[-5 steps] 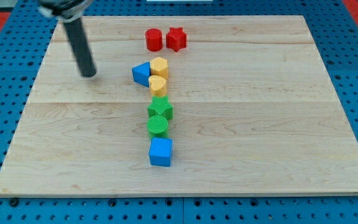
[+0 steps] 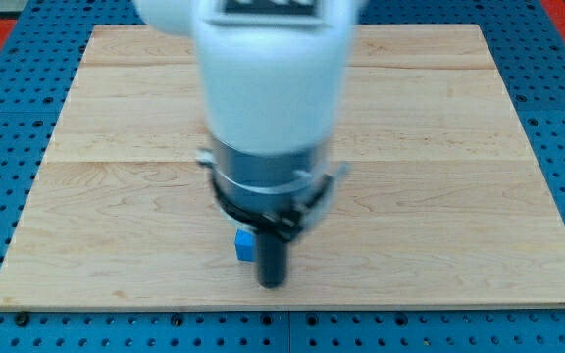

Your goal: Push the blue cube towards the blue triangle

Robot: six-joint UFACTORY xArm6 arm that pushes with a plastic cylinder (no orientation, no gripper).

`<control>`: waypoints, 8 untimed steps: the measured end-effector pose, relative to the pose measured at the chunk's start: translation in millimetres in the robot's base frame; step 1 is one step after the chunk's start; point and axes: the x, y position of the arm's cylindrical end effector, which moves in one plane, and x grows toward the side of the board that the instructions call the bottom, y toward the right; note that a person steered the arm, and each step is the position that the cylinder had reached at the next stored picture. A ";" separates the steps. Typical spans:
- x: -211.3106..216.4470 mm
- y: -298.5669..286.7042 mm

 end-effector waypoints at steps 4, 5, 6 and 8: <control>-23.5 -4.4; -20.2 -99.0; -17.8 -113.1; -85.7 -107.7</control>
